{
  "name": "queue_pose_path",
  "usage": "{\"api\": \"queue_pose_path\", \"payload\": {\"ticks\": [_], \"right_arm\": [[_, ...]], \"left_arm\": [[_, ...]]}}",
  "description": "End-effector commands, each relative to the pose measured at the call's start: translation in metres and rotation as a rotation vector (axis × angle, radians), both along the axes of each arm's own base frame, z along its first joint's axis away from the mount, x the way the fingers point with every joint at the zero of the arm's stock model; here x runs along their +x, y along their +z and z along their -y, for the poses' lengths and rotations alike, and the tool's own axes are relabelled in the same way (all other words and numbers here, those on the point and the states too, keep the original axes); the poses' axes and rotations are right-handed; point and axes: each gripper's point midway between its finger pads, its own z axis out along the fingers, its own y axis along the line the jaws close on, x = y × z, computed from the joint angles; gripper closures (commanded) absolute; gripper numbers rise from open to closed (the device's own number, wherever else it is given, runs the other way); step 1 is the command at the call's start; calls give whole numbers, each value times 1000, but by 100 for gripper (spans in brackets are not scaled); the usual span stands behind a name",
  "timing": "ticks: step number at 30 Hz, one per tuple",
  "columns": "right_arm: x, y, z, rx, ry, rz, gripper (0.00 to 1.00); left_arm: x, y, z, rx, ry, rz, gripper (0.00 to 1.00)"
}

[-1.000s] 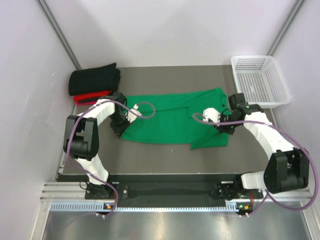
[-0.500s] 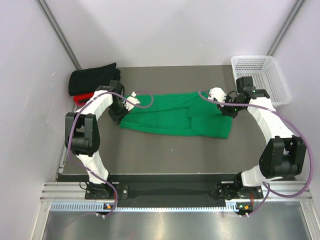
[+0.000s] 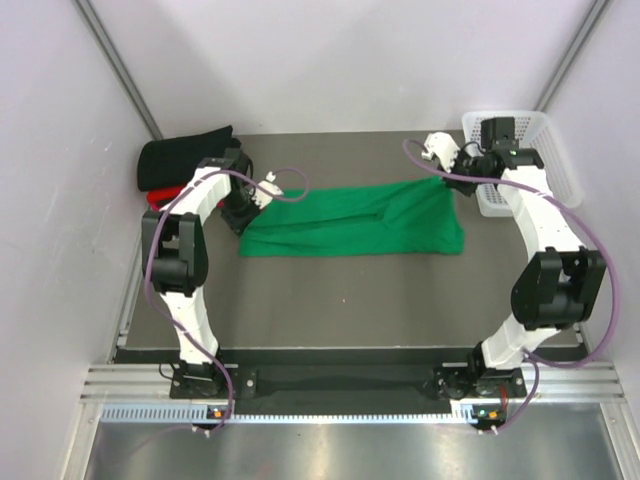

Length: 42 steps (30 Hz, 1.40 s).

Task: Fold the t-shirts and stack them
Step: Fold the tshirt

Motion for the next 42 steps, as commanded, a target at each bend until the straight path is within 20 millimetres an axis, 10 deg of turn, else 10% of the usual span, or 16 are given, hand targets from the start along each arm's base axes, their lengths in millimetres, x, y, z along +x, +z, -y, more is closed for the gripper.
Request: {"api": "queue_pose_path", "payload": {"ticks": [1,38,42], "right_arm": [[31,21,-4,40,-2,83,100],[130,-28,-13,58,-130,109,100],[140,-9,-9,82,-238,160,50]], "left_arm": [[11,10,-3,3,0,3,100],[71,-1,-1,9,130,85,90],[75,44,-4,-61,281,196,60]]}}
